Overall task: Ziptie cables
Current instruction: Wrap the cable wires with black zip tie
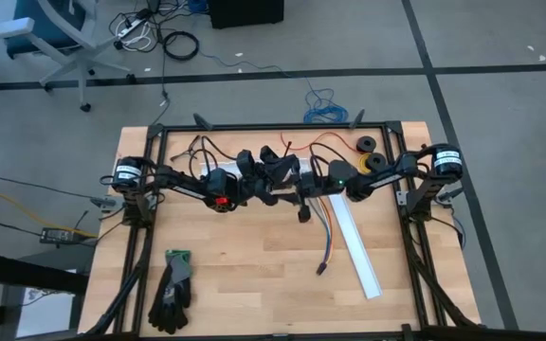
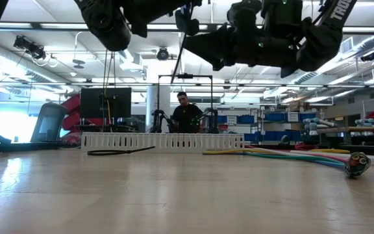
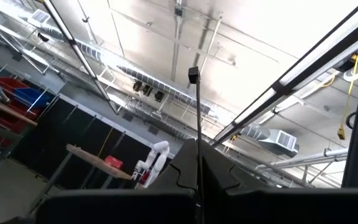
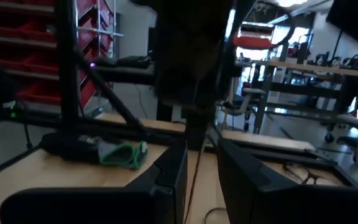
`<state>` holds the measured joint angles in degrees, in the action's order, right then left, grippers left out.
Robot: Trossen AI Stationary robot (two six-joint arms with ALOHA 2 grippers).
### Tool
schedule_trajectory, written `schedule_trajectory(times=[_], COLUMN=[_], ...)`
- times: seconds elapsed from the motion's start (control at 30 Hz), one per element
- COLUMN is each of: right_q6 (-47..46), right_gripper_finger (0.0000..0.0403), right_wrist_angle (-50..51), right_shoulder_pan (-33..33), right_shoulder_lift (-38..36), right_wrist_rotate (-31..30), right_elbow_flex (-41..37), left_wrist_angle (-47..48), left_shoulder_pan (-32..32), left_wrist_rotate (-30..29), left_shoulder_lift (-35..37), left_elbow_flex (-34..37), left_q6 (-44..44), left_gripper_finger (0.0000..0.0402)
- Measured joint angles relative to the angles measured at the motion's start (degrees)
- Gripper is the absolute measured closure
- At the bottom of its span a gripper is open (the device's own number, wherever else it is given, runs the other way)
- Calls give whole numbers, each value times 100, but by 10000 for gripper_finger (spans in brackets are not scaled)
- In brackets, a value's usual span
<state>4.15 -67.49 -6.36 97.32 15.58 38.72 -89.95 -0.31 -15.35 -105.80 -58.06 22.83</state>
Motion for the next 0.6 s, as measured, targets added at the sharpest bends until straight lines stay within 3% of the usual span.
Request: schedule_trajectory(times=[0.23, 0.4, 0.6], right_q6=[1, 4, -145], right_gripper_finger=[333, 391, 402], right_wrist_angle=[83, 165, 322], right_shoulder_pan=[-1, -1, -1], right_shoulder_lift=[0, 0, 0], right_wrist_rotate=[93, 110, 142], right_elbow_flex=[168, 168, 168], left_wrist_angle=[2, 28, 204], left_shoulder_pan=[1, 1, -1], left_wrist_rotate=[72, 88, 90], left_shoulder_lift=[0, 0, 0], left_elbow_flex=[0, 0, 0], left_q6=[4, 11, 13], left_gripper_finger=[394, 394, 394])
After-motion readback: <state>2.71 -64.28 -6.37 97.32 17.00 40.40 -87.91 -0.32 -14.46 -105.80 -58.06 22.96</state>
